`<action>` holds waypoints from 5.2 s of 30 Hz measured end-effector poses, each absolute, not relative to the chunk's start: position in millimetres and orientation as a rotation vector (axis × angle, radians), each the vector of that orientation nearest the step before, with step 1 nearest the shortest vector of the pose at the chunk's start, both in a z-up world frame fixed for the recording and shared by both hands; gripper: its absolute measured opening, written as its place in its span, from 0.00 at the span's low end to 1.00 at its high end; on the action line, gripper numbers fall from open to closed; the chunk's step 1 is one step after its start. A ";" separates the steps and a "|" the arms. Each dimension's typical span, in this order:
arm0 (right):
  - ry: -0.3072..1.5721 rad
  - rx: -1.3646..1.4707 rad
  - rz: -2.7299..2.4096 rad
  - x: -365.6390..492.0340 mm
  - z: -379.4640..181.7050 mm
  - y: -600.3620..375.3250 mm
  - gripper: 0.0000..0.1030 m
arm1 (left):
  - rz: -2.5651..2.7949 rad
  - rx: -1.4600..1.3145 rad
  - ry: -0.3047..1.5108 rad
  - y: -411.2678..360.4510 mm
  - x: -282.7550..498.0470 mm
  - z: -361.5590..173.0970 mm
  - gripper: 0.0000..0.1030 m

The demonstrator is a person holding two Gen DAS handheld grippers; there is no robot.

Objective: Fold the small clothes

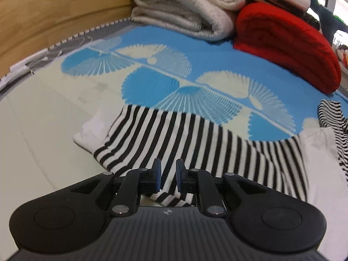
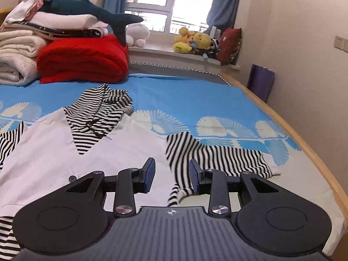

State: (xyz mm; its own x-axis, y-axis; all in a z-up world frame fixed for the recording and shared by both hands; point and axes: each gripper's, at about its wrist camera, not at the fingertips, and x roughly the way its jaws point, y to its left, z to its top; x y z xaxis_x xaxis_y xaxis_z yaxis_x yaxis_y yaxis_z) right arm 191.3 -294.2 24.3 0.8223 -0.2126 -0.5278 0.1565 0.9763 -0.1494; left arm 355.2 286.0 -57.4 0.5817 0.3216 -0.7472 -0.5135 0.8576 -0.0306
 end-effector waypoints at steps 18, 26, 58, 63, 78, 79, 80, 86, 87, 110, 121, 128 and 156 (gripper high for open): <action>0.605 -0.191 -0.178 212.0 14.9 -267.2 0.35 | 0.714 -0.543 0.863 365.7 352.3 -87.7 0.08; 0.597 -0.198 -0.170 212.0 14.8 -265.4 0.35 | 0.667 -0.366 0.735 322.9 365.0 -47.1 0.04; 0.864 0.482 0.031 334.9 -74.0 -231.1 0.35 | 0.181 -0.451 0.883 186.7 422.2 22.9 0.25; 0.898 0.567 -0.096 368.6 -114.1 -224.7 0.43 | 0.163 -0.414 0.864 182.3 413.0 39.7 0.25; 0.433 0.648 -0.095 349.2 -35.5 -253.7 0.03 | 0.144 -0.338 0.895 169.7 414.0 48.3 0.25; 0.424 0.626 -0.139 344.5 -32.6 -259.7 0.03 | 0.137 -0.340 0.904 167.0 414.1 46.4 0.25; 0.448 0.612 -0.201 342.2 -34.6 -266.7 0.03 | 0.130 -0.343 0.913 164.7 414.5 44.3 0.25; 0.749 0.694 -0.518 342.1 -82.8 -327.1 0.07 | 0.081 -0.373 0.987 147.3 420.0 27.3 0.25; 0.766 0.723 -0.530 341.3 -84.7 -334.5 0.08 | 0.070 -0.374 0.998 142.8 420.8 24.0 0.25; 0.904 0.776 -0.326 383.8 -106.3 -376.2 0.35 | -0.009 -0.240 1.335 77.4 422.6 -77.2 0.27; 0.910 0.683 -0.281 401.8 -115.3 -372.9 0.19 | -0.017 -0.255 1.248 69.5 432.2 -51.8 0.27; 0.921 0.689 -0.284 403.9 -118.8 -377.6 0.40 | -0.049 -0.275 1.219 58.0 431.1 -40.1 0.28; 0.854 0.574 -0.286 381.6 -82.6 -323.0 0.24 | -0.066 -0.239 1.218 41.0 433.3 -42.8 0.28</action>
State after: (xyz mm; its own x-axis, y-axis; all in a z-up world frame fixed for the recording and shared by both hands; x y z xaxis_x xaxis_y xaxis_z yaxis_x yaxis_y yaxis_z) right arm 381.6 -323.0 -82.6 0.6314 -0.0120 -0.7753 0.4575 0.8131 0.3600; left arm 433.3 41.0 -42.8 0.3472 -0.1780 -0.9207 -0.0778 0.9730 -0.2174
